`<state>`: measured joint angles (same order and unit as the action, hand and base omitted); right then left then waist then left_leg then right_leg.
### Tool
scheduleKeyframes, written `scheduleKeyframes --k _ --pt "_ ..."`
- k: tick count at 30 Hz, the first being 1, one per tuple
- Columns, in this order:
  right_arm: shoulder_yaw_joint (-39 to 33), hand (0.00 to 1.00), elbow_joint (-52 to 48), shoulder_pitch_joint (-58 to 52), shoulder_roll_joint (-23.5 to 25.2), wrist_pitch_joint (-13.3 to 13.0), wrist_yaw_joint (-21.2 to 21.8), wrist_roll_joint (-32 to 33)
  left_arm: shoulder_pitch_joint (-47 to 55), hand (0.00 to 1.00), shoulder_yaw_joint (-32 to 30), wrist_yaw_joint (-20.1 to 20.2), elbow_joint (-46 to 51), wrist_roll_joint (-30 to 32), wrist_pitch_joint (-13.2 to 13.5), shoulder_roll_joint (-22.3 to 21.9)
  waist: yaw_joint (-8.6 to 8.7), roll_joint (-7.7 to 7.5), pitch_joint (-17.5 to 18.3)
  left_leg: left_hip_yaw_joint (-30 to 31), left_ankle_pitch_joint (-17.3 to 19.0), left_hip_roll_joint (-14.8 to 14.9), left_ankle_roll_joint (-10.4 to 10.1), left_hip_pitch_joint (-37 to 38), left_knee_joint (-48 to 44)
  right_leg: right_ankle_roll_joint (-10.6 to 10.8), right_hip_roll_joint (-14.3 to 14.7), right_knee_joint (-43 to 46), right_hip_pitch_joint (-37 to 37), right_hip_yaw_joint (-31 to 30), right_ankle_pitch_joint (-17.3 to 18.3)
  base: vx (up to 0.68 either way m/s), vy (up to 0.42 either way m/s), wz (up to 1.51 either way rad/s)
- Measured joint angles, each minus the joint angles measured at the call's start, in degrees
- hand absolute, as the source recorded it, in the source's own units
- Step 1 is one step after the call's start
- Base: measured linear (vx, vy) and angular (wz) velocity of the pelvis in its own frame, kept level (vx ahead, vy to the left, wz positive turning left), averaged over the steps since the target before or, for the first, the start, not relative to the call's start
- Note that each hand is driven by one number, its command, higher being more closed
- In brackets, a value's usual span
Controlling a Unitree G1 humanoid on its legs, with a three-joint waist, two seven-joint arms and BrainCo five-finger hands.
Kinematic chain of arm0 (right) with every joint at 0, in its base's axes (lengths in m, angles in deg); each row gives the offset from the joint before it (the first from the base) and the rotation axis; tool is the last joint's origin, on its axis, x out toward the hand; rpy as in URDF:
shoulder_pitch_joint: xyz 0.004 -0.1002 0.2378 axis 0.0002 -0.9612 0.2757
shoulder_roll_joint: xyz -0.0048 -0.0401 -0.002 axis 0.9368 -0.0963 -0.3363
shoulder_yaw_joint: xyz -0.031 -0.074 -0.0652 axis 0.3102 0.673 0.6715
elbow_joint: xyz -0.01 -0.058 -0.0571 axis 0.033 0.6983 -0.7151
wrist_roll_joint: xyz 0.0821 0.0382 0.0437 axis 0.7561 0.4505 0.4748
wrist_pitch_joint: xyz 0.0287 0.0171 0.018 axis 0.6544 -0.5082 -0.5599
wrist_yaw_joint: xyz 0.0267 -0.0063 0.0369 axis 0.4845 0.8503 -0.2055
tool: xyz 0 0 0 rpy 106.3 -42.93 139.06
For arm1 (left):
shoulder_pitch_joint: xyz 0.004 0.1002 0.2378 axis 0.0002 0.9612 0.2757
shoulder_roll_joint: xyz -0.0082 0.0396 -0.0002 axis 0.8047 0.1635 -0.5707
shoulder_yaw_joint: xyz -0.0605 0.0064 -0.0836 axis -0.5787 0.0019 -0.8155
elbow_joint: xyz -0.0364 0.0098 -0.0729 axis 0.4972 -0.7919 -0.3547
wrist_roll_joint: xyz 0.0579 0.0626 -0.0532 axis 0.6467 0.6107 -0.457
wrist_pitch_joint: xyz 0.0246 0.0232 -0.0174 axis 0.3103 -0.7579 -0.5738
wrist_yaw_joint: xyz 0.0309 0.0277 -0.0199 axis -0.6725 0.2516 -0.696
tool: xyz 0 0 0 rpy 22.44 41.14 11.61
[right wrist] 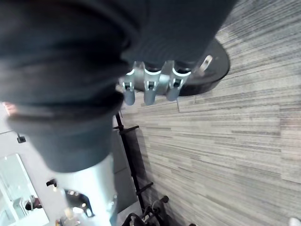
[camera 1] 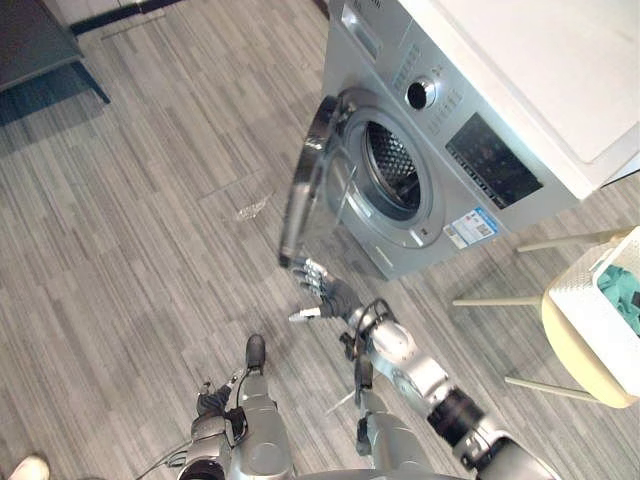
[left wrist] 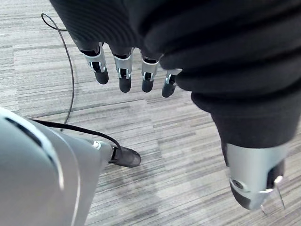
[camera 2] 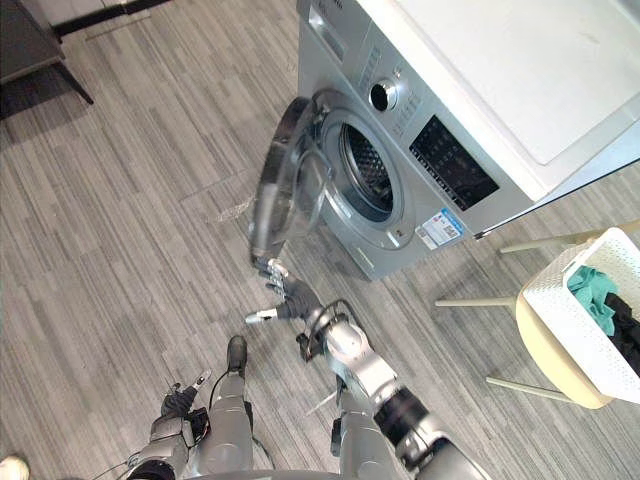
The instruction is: Pick up the laundry basket with both hands and put the clothes into the washing machine.
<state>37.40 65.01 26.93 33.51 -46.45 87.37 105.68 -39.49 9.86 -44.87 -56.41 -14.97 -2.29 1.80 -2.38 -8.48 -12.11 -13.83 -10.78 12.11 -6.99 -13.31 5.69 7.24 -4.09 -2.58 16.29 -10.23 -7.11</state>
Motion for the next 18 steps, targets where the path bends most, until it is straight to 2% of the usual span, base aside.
scheduleKeyframes --k 4,5,7,8,12,14,18 --pt "-9.3 0.0 -4.9 -7.8 -2.2 -0.2 0.6 -0.6 0.2 0.0 2.5 1.2 -0.4 3.6 -0.2 0.5 2.19 -0.22 2.0 -5.3 1.3 -0.2 -0.2 3.2 0.2 0.5 0.3 0.5 0.5 -5.0 0.3 -0.04 0.005 -0.7" --pt "-12.2 0.0 -5.3 -10.8 -2.3 -0.3 1.2 -0.6 0.5 0.0 4.3 2.4 -0.4 5.1 0.0 0.5 3.34 -0.09 3.4 -7.0 1.7 -0.2 -0.4 3.8 0.2 0.8 0.4 0.5 1.0 -6.6 0.1 0.01 -0.018 -0.63" --pt "-15.9 0.0 -5.3 -14.9 -2.2 -0.3 1.4 -0.6 0.6 0.0 7.5 3.7 -0.2 5.8 0.3 0.5 5.12 0.63 4.4 -8.7 2.0 -0.2 -0.7 5.0 0.2 1.0 0.8 0.6 1.1 -8.5 0.0 0.03 -0.026 -0.53" --pt "-17.0 0.0 -5.2 -16.0 -2.2 -0.2 1.4 -0.6 0.5 0.0 8.1 4.2 0.0 5.8 0.5 0.6 5.34 0.76 4.5 -9.5 2.2 -0.1 -0.9 5.6 0.2 1.1 1.0 0.6 1.1 -9.2 -0.1 0.03 -0.033 -0.51" --pt "-22.6 0.0 -4.2 -21.1 -0.1 0.2 1.9 -1.2 -1.6 0.0 11.3 5.2 0.6 5.7 0.8 0.3 7.98 2.16 5.3 -12.5 2.8 0.2 -1.6 7.5 0.2 1.8 2.0 0.6 1.1 -12.2 -0.5 0.04 -0.04 -0.39" --pt "-25.3 0.0 -4.1 -22.6 1.0 0.5 1.6 -1.1 -2.9 0.0 11.2 5.3 0.6 5.0 0.8 0.4 8.17 2.55 5.5 -13.8 3.0 0.4 -2.0 8.2 0.2 1.9 2.1 0.6 1.3 -13.7 -0.7 0.04 -0.032 -0.39" --pt "-30.0 0.0 -2.3 -24.6 2.3 2.1 1.1 -0.5 -6.0 0.0 9.7 5.3 0.2 -2.3 0.8 1.3 9.86 3.38 5.9 -14.5 3.0 0.6 -2.1 7.2 0.2 1.9 2.3 0.6 2.6 -13.8 -0.8 0.03 -0.04 -0.06"
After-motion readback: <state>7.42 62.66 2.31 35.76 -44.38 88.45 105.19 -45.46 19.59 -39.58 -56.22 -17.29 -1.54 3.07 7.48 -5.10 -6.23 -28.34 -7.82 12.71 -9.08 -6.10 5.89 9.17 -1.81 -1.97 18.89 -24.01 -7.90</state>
